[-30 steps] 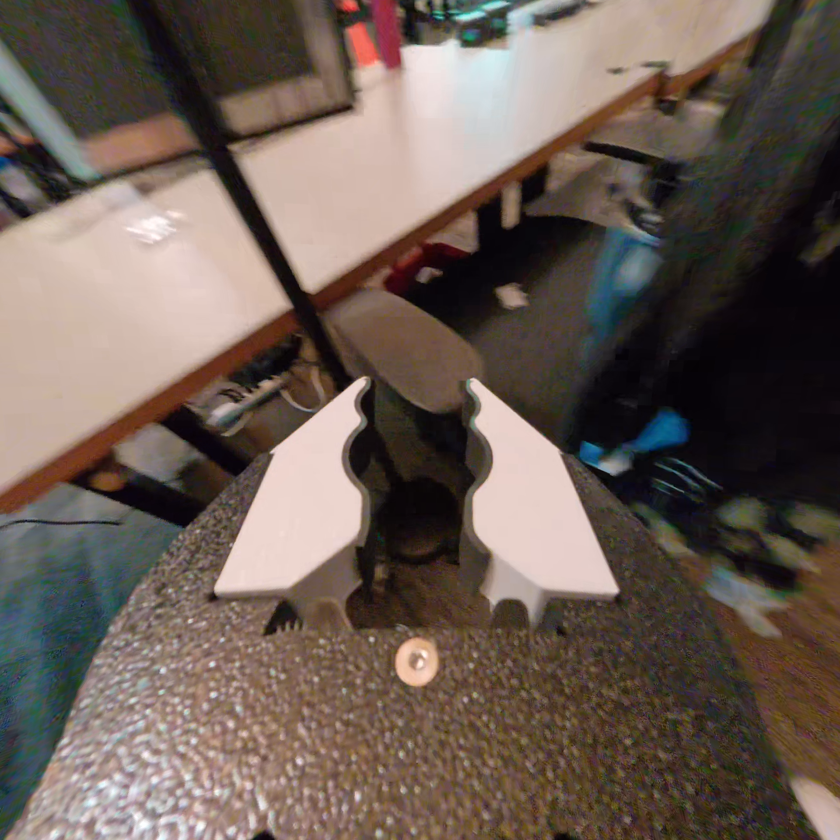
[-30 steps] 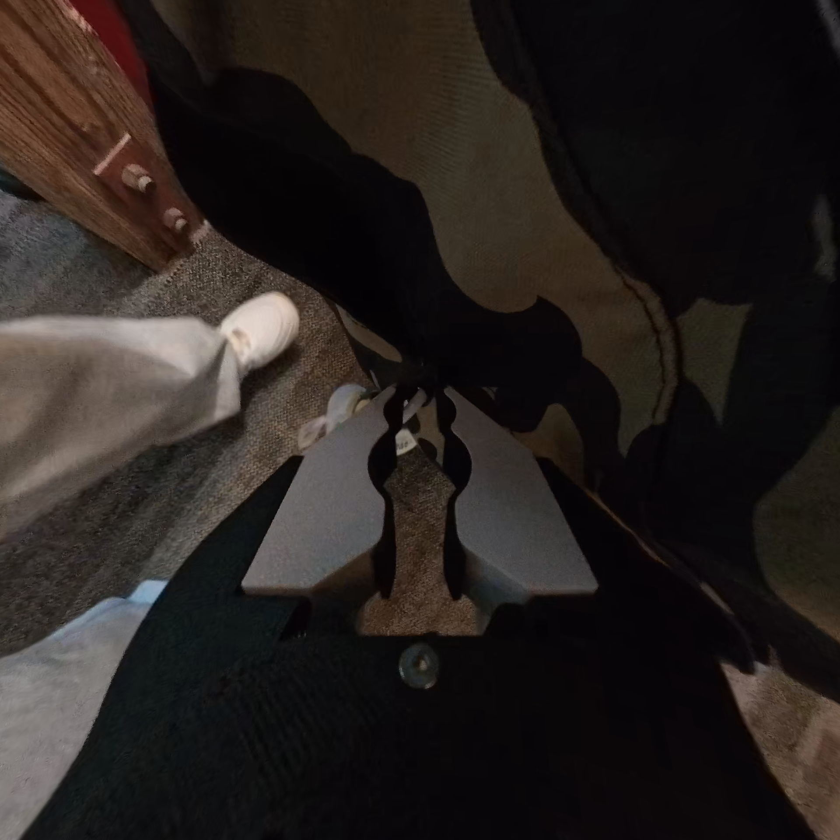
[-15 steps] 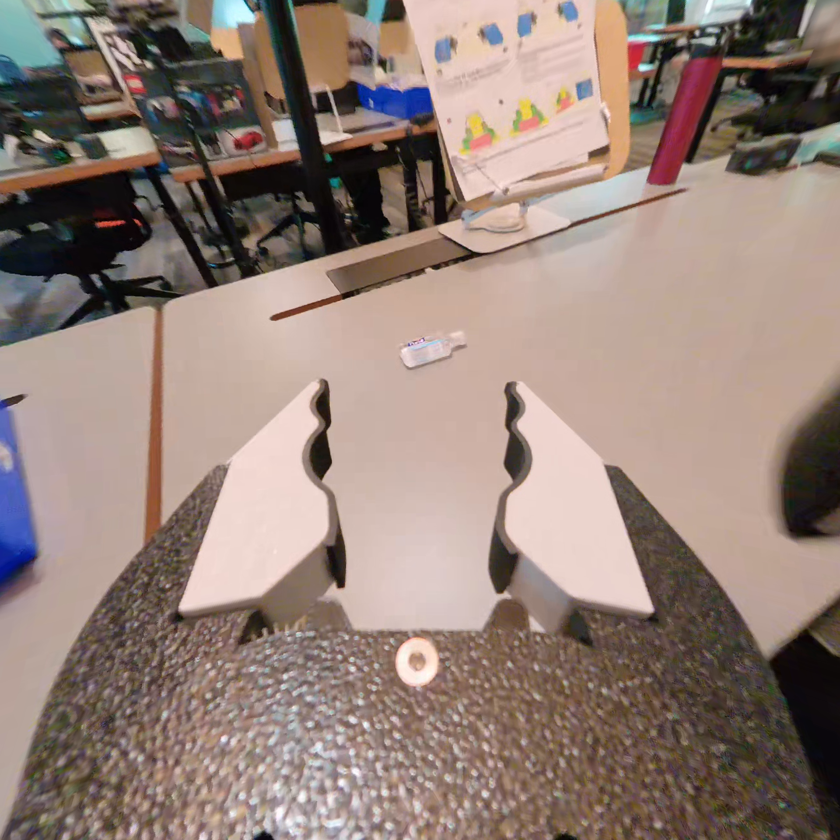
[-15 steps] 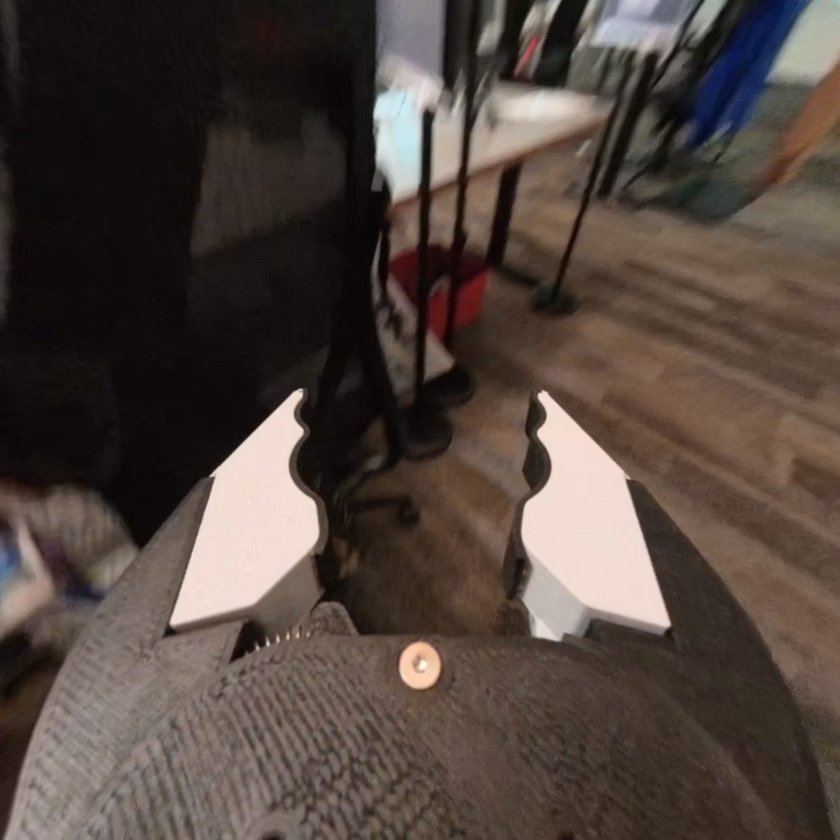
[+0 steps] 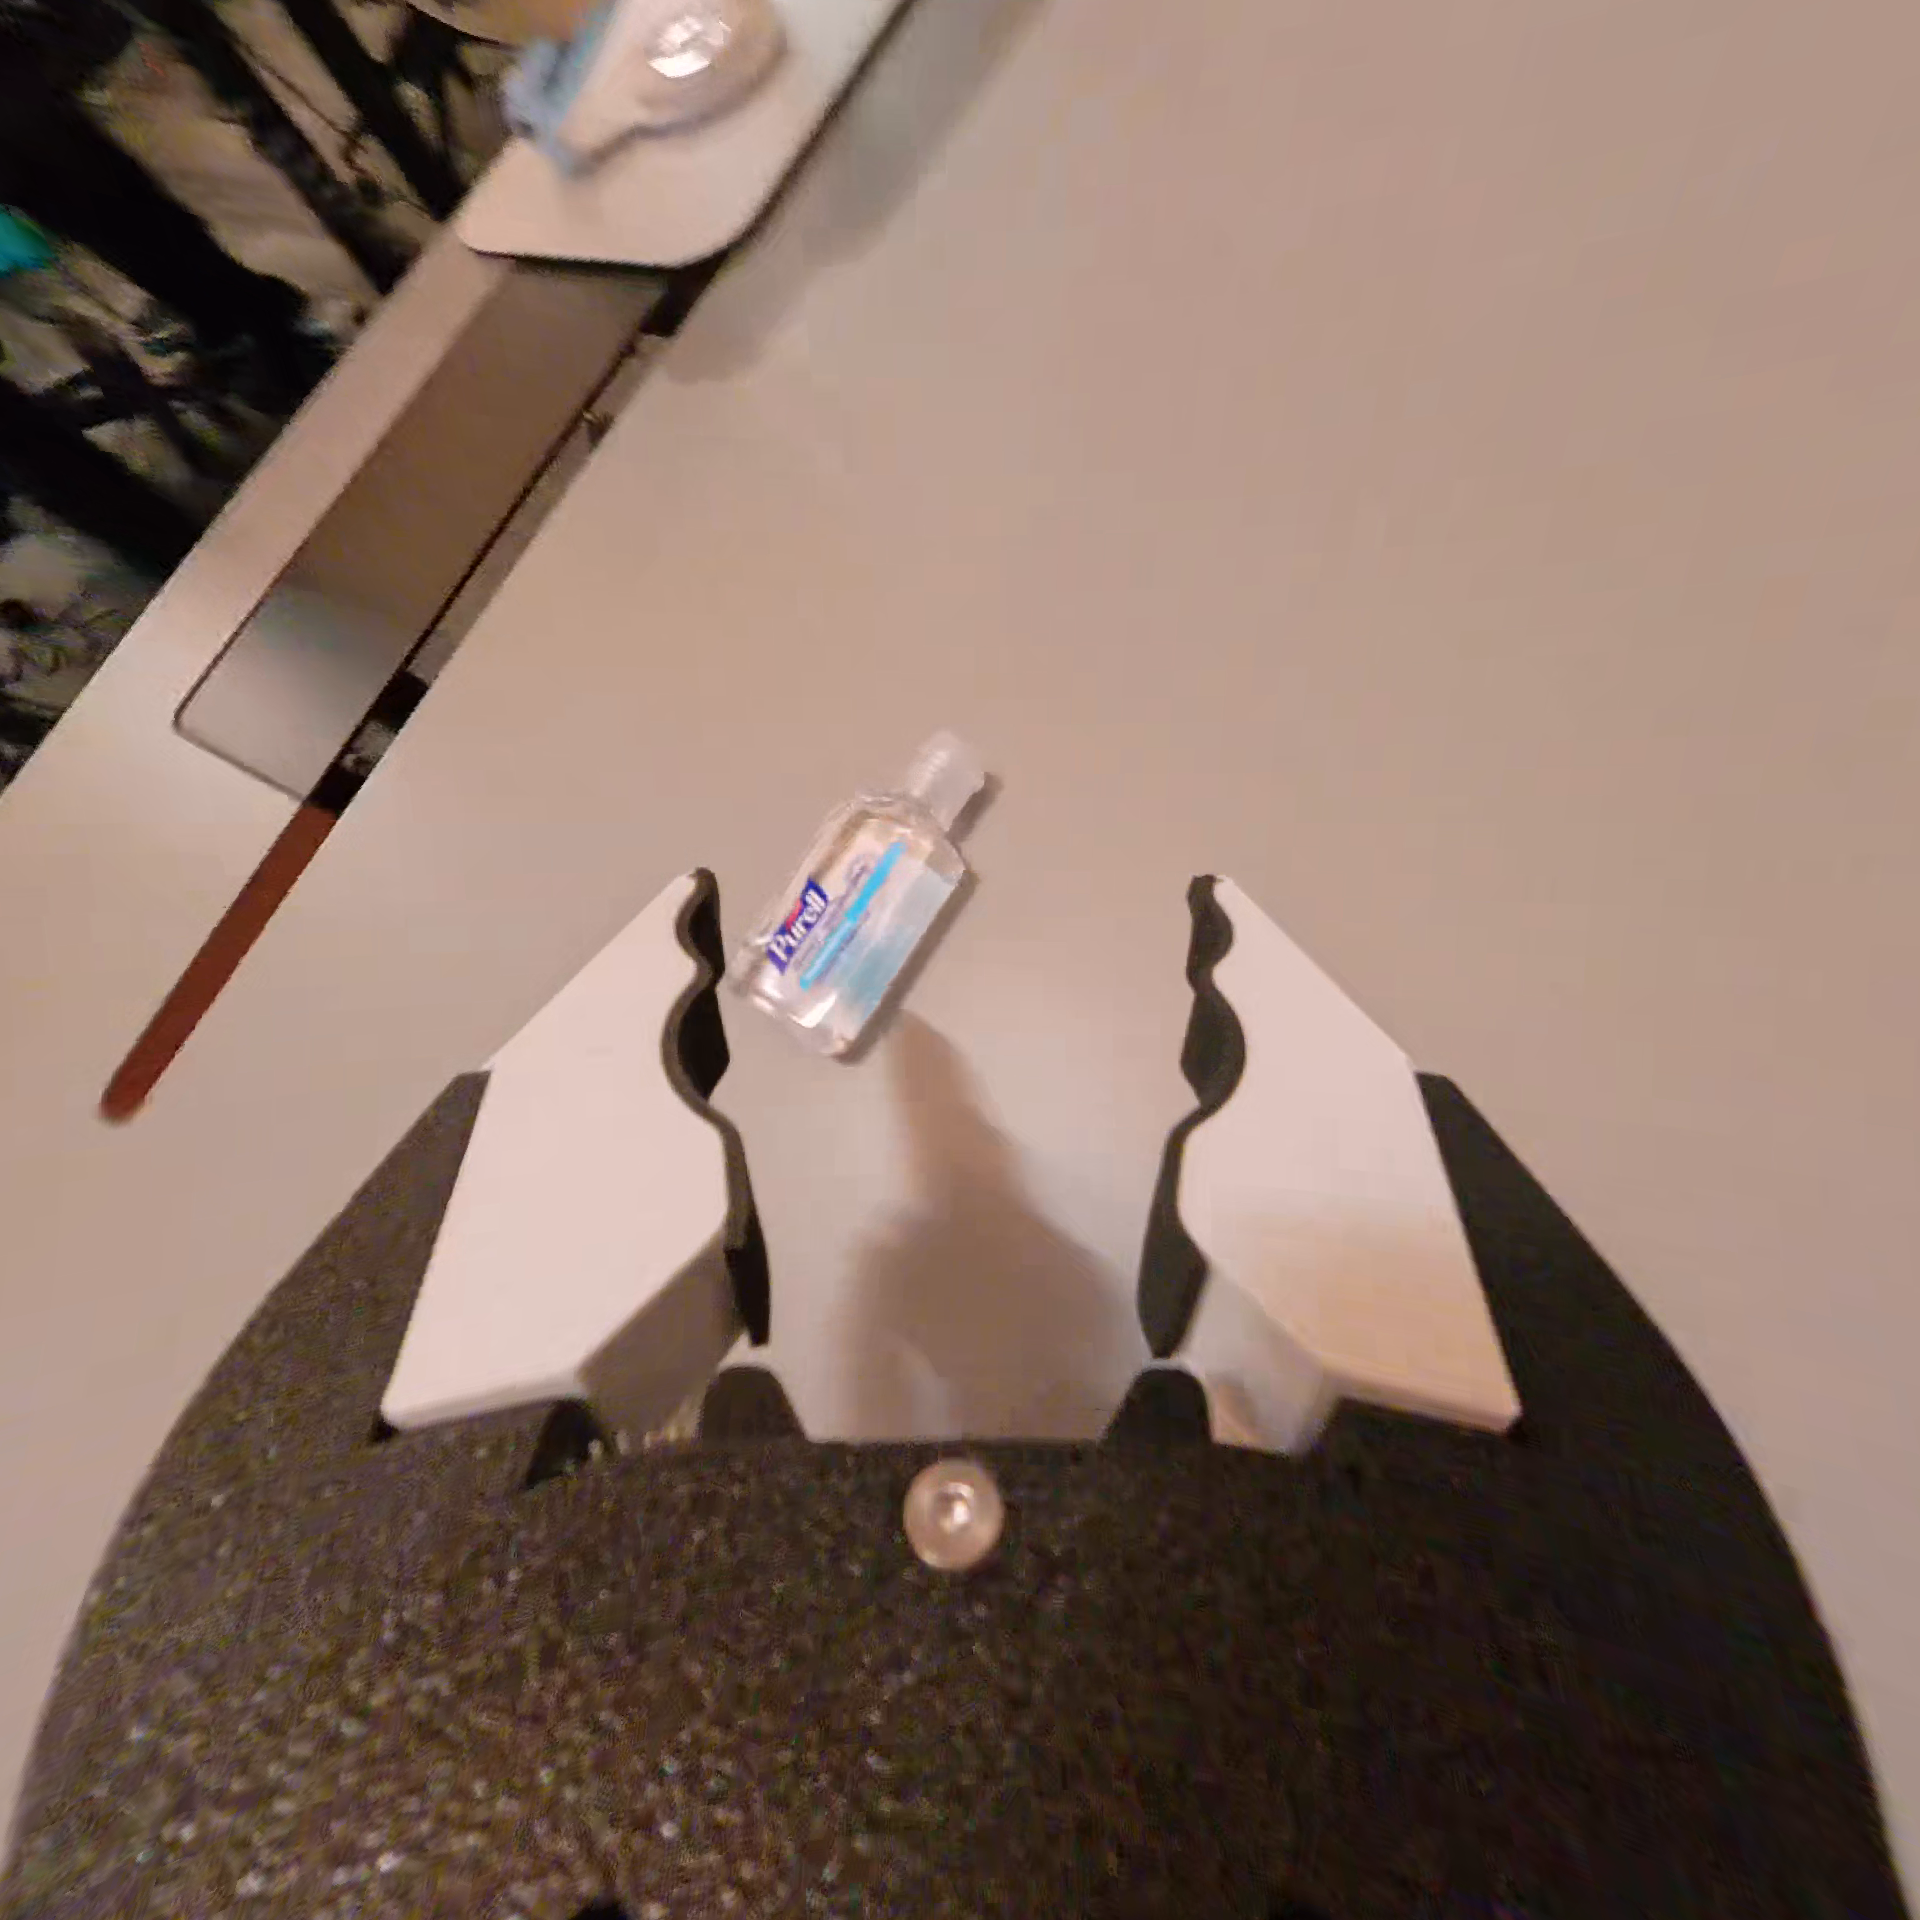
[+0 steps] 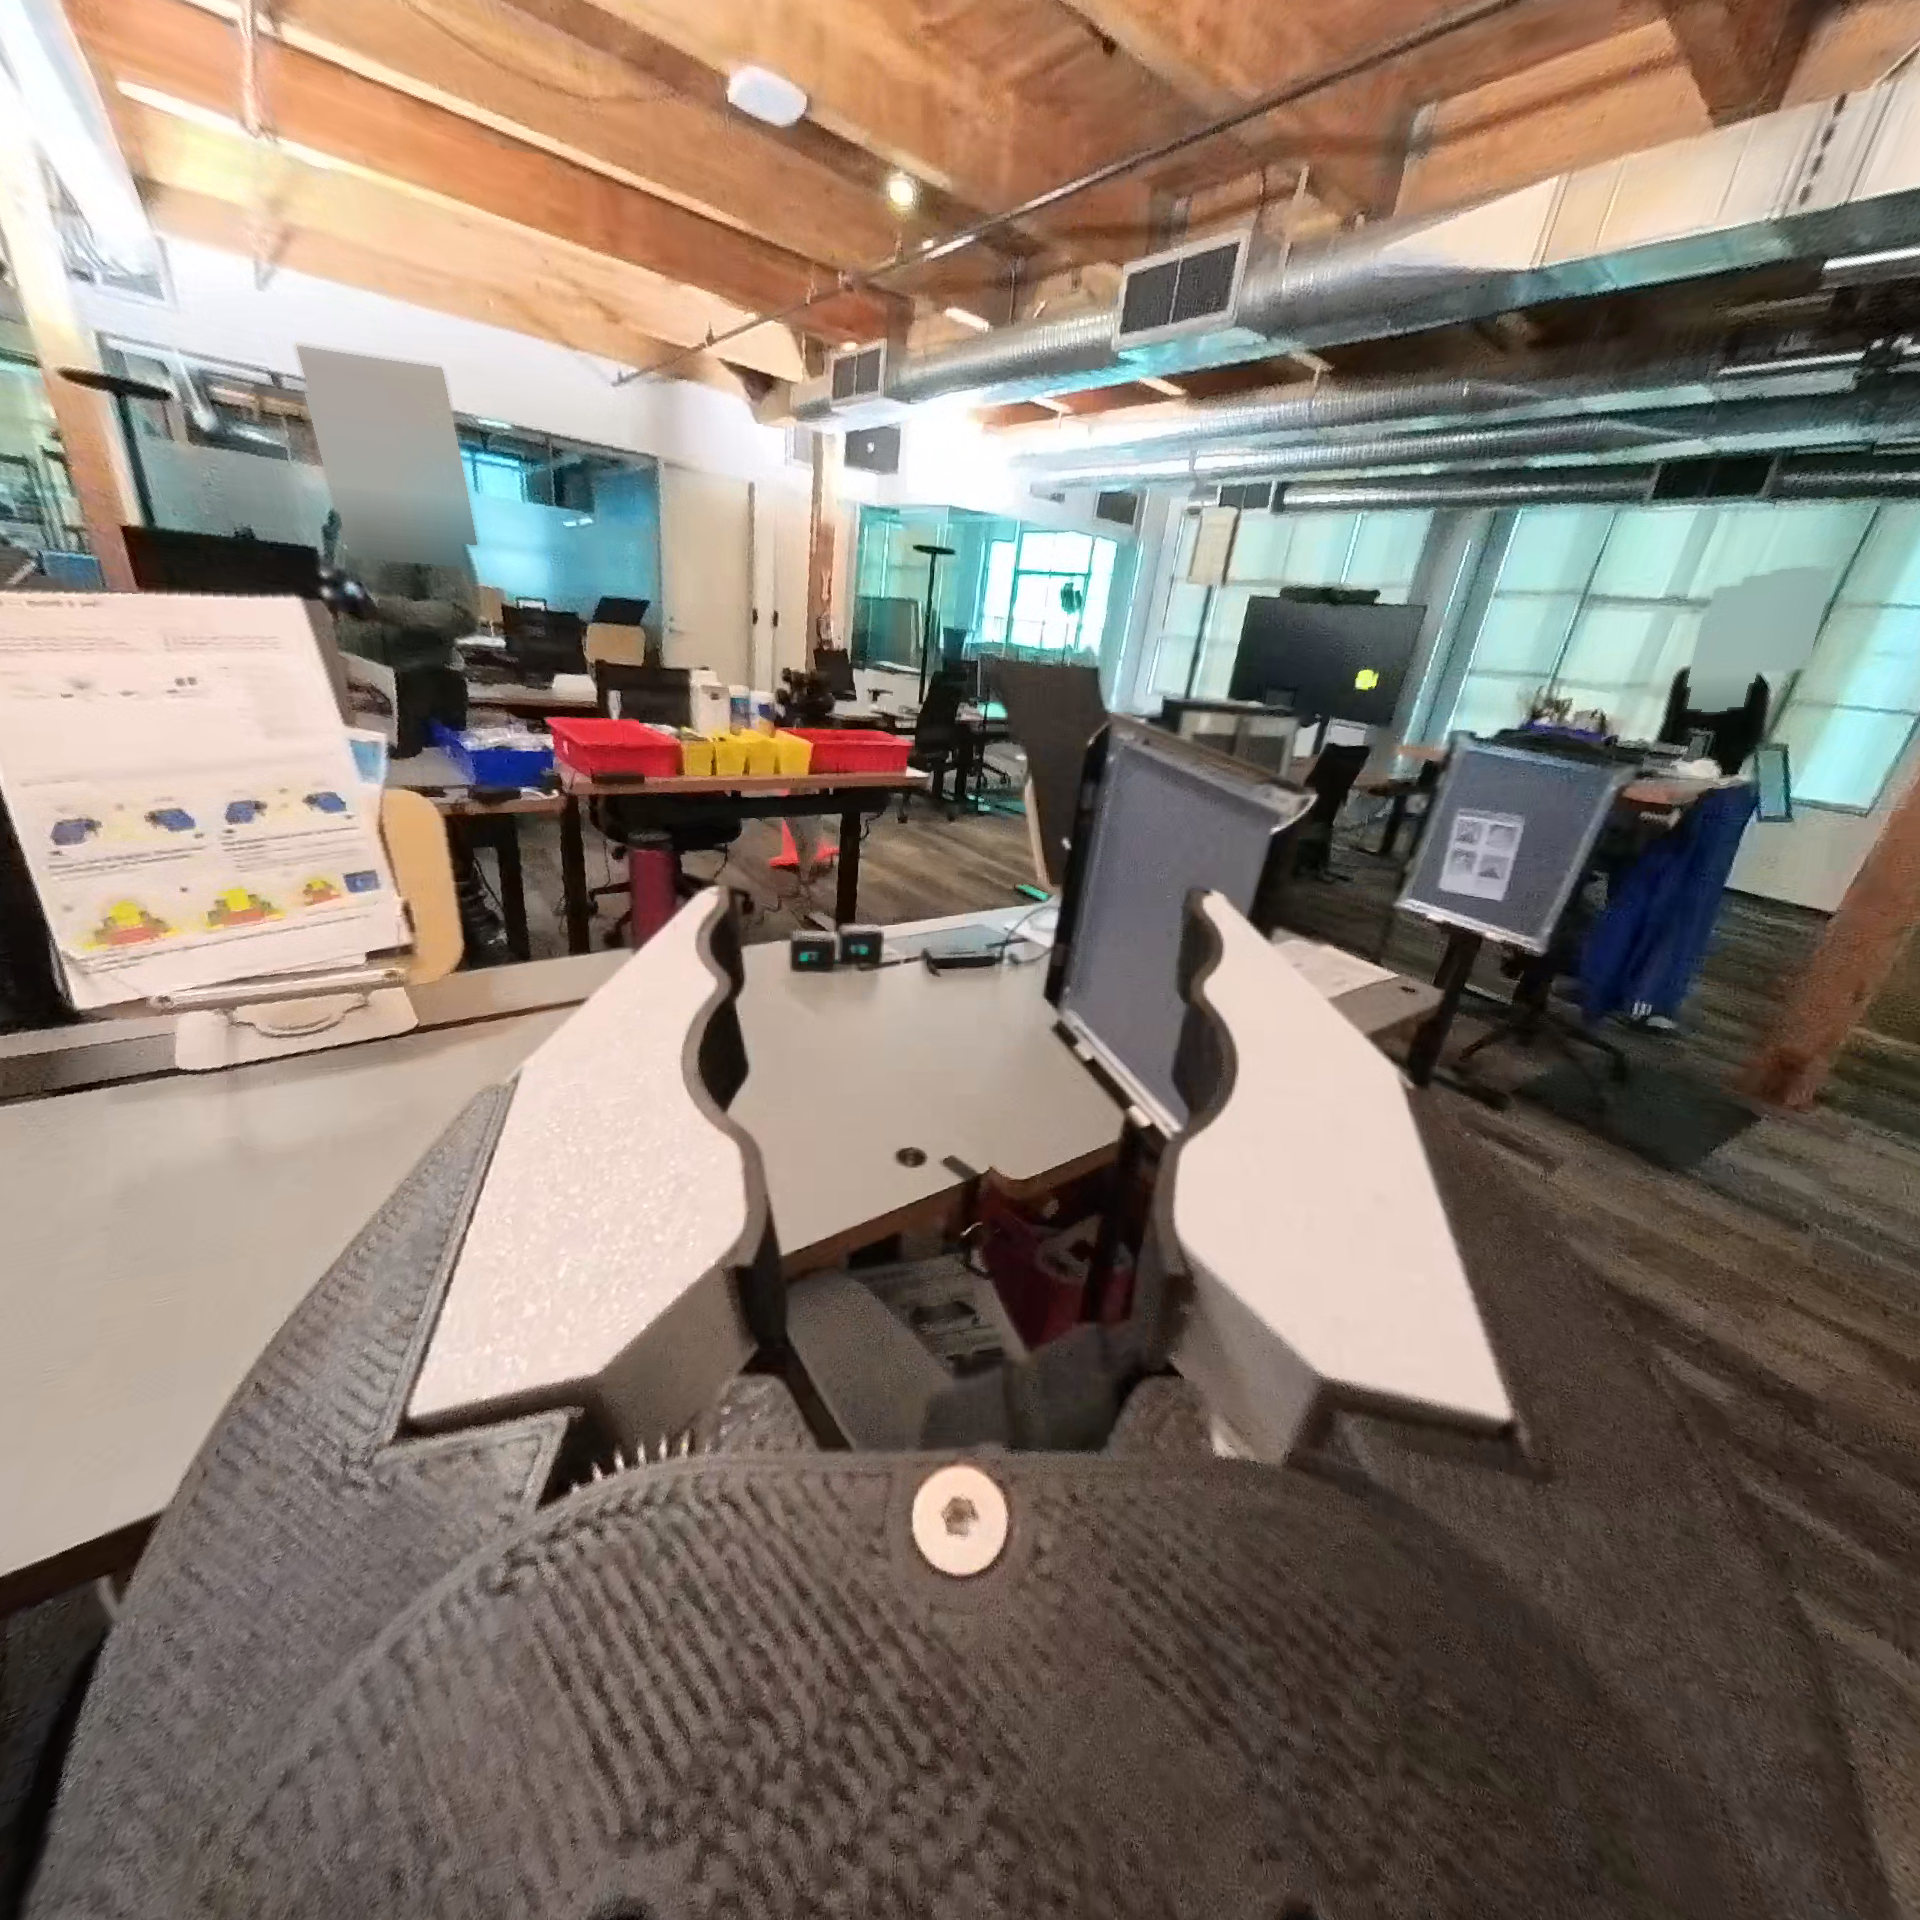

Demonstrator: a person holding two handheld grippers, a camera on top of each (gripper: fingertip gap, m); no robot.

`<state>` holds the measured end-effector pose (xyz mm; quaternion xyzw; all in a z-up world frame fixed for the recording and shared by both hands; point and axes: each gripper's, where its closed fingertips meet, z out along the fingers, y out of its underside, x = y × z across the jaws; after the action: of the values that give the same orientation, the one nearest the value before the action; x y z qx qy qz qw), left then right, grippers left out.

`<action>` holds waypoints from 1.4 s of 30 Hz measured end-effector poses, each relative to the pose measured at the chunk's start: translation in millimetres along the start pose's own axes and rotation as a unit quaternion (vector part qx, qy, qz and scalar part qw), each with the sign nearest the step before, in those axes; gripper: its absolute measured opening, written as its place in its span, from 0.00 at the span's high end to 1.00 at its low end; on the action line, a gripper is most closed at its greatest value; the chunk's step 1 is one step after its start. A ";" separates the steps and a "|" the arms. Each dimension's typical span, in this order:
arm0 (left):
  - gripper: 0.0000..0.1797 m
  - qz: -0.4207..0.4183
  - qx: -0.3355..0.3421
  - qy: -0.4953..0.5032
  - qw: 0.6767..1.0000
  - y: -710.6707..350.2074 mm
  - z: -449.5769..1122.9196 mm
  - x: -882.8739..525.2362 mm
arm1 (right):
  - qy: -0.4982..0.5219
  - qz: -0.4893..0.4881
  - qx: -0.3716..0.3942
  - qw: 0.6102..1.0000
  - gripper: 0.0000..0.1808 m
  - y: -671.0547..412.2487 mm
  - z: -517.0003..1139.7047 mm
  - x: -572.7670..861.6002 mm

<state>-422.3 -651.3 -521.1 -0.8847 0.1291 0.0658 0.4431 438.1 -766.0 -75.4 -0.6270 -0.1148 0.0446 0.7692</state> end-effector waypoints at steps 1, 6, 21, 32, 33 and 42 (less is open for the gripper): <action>0.51 0.018 -0.016 0.011 1.000 2.3 8.3 -4.3 | -0.013 0.006 -0.004 1.000 0.53 1.8 6.8 -14.5; 0.56 -0.018 -0.095 0.056 0.994 33.5 40.6 -15.2 | -0.086 0.001 -0.005 0.996 0.56 7.6 18.8 -69.9; 0.91 -0.171 0.038 -0.043 0.984 27.3 -35.1 -12.1 | -0.142 -0.047 -0.026 0.988 0.60 44.7 28.6 -94.8; 0.90 -0.229 0.144 -0.164 0.949 31.3 -194.6 16.5 | -0.222 -0.042 -0.010 0.974 0.61 42.5 43.8 -147.4; 0.90 -0.232 0.146 -0.176 0.946 35.6 -213.6 31.7 | -0.231 -0.043 -0.009 0.972 0.61 40.8 41.6 -148.2; 0.90 -0.210 0.157 -0.243 0.934 24.3 -350.0 212.4 | -0.234 -0.103 -0.005 0.967 0.65 40.6 -15.3 -77.2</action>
<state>-225.0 -981.7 -379.3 -0.7677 -0.1631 0.1632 0.5978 369.9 -788.5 -127.2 -0.5879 -0.3556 0.1103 0.7181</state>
